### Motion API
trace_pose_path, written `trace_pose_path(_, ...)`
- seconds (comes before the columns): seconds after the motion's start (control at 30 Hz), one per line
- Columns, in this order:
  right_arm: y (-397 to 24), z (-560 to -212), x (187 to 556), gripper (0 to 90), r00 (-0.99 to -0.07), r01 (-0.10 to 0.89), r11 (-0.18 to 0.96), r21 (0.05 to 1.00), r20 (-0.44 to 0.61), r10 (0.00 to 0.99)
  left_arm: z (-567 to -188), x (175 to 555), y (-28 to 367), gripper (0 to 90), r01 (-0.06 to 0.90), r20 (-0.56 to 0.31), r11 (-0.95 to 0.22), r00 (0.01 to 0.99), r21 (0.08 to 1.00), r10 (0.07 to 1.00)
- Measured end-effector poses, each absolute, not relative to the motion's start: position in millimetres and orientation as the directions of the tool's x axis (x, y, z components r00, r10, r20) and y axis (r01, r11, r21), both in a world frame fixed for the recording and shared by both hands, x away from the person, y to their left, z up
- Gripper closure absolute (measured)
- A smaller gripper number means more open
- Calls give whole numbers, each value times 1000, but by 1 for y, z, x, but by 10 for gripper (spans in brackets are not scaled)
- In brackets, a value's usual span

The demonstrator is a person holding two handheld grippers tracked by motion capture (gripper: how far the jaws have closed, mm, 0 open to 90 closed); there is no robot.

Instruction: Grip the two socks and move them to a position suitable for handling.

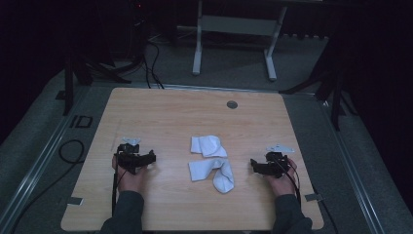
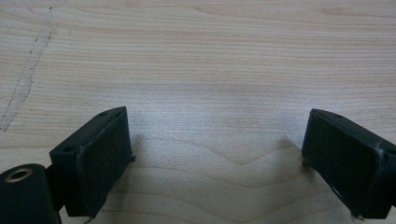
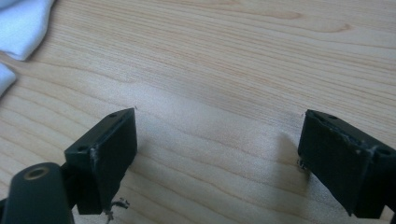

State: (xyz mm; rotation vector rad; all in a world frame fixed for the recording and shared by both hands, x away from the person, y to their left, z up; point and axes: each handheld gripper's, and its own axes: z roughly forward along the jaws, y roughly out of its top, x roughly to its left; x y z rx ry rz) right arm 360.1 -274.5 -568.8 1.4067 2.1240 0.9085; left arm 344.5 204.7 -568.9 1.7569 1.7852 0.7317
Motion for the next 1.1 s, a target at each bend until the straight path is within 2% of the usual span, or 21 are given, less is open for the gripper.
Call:
trace_pose_path(0.37, -273, -569, 358, 136, -369, 640, 254, 725, 0, 929, -569, 344, 205, 81, 715, 4, 10, -18, 699, 1000)
trace_pose_path(0.47, -273, -566, 355, 258, -367, 642, 253, 724, 1, 930, -569, 345, 205, 81, 715, 4, 7, -14, 699, 1000)
trace_pose_path(0.5, -273, -566, 355, 258, -367, 642, 253, 724, 1, 930, -569, 345, 205, 82, 715, 4, 7, -14, 699, 1000)
trace_pose_path(0.53, -273, -565, 354, 298, -369, 642, 256, 723, -1, 929, -569, 345, 204, 82, 714, 4, 5, -11, 700, 1000)
trace_pose_path(0.57, -273, -563, 352, 408, -375, 644, 262, 719, -2, 927, -569, 345, 204, 82, 714, 4, 5, -10, 700, 1000)
trace_pose_path(0.67, -272, -560, 350, 512, -390, 649, 275, 710, 0, 921, -569, 345, 204, 82, 714, 4, 5, -10, 700, 1000)
trace_pose_path(1.1, -249, -544, 337, 524, -491, 606, 356, 712, -17, 871, -569, 345, 204, 83, 714, 4, 1, -5, 701, 1000)
